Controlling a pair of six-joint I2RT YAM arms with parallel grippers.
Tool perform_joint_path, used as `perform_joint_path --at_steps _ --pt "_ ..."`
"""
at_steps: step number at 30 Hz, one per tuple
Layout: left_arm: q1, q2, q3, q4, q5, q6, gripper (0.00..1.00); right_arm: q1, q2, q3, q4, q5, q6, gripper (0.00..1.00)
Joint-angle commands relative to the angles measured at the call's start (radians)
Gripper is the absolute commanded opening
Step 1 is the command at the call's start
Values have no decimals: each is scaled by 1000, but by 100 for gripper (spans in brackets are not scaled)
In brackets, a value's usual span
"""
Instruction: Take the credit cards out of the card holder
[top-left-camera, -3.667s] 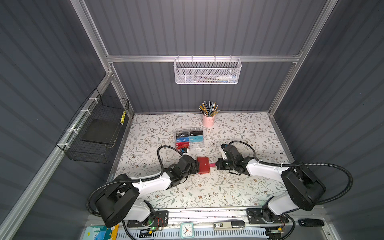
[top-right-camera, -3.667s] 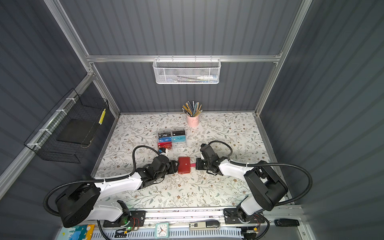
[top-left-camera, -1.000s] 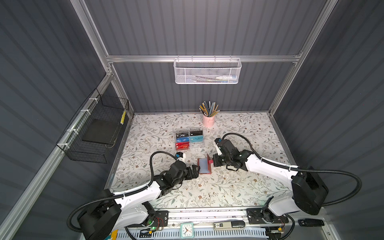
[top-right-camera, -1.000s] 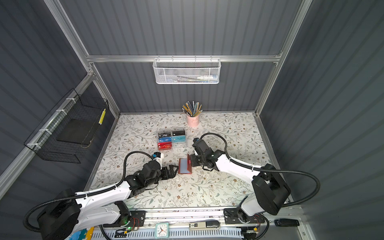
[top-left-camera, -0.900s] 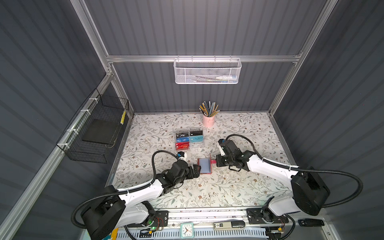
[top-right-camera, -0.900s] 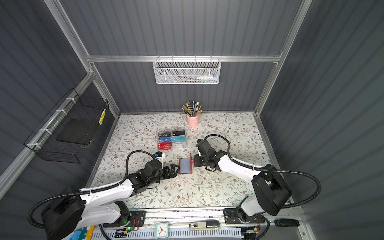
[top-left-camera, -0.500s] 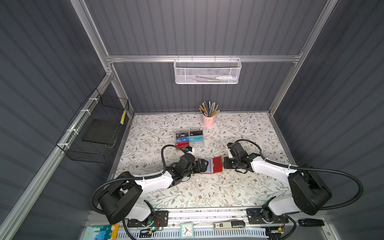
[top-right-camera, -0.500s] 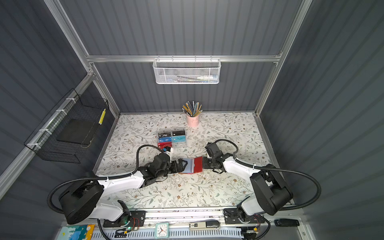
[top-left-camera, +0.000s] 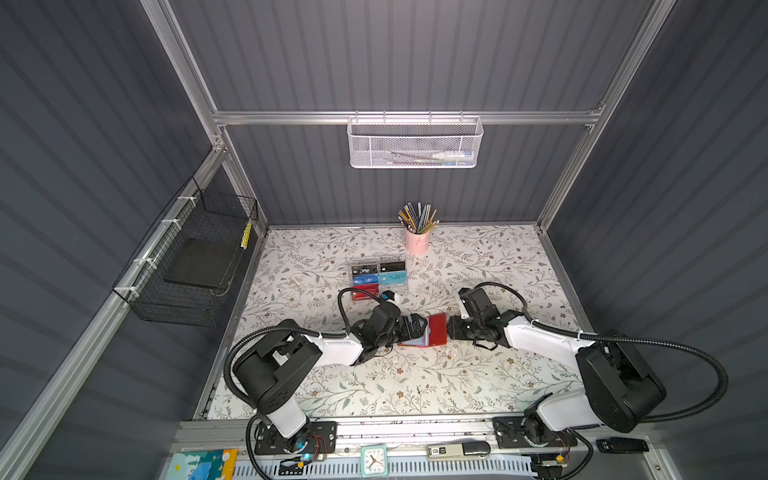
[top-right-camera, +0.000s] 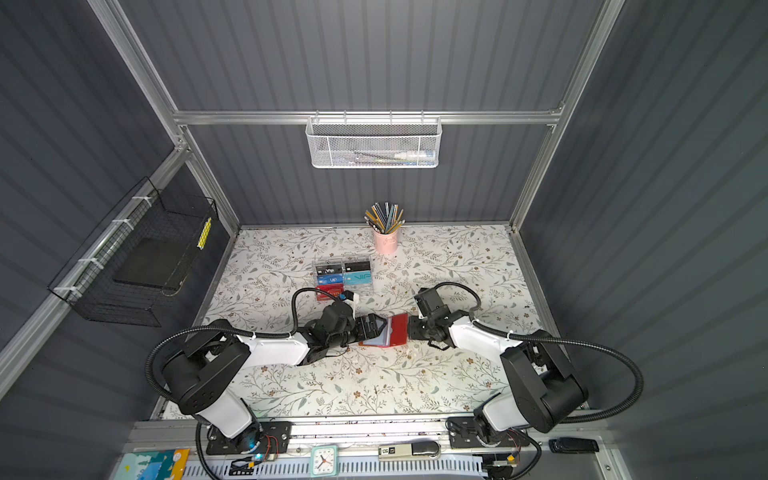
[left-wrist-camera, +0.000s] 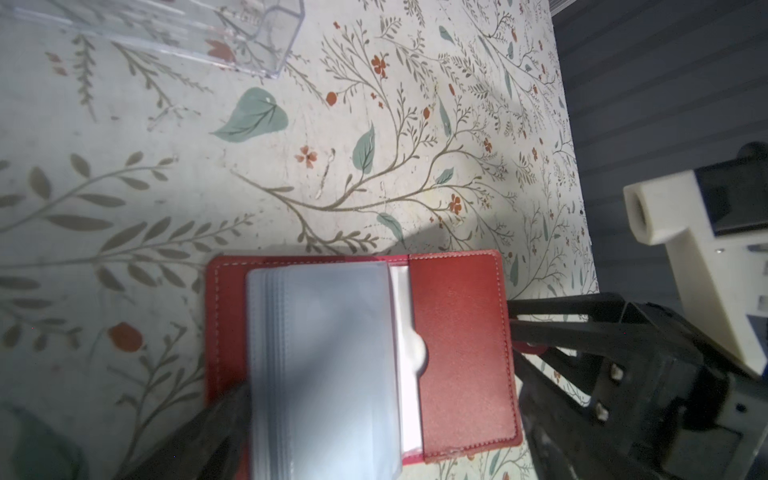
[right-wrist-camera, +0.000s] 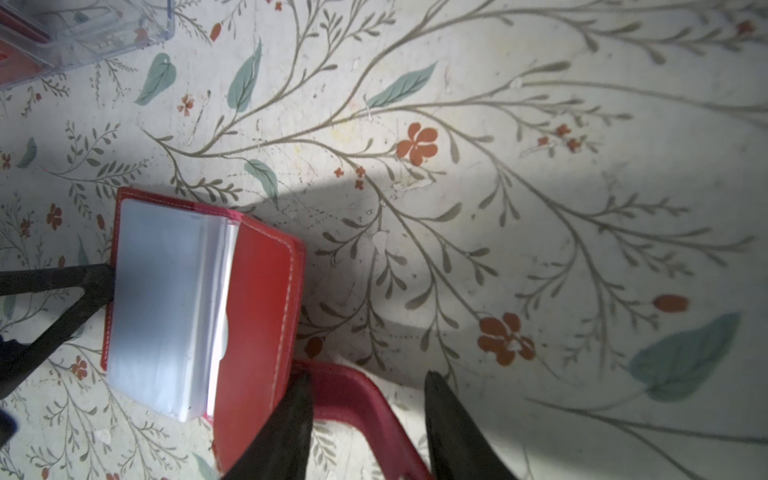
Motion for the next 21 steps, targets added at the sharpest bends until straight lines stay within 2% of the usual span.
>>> perform_joint_path --at_steps 1,11,21 --pt "7 30 27 40 41 -30 100 -4 -15 -12 13 1 4 46" --pt "10 94 9 216 125 -131 100 -4 32 -31 72 -37 24 37" --pt "9 68 7 273 156 -184 100 -6 47 -34 98 -54 35 33"
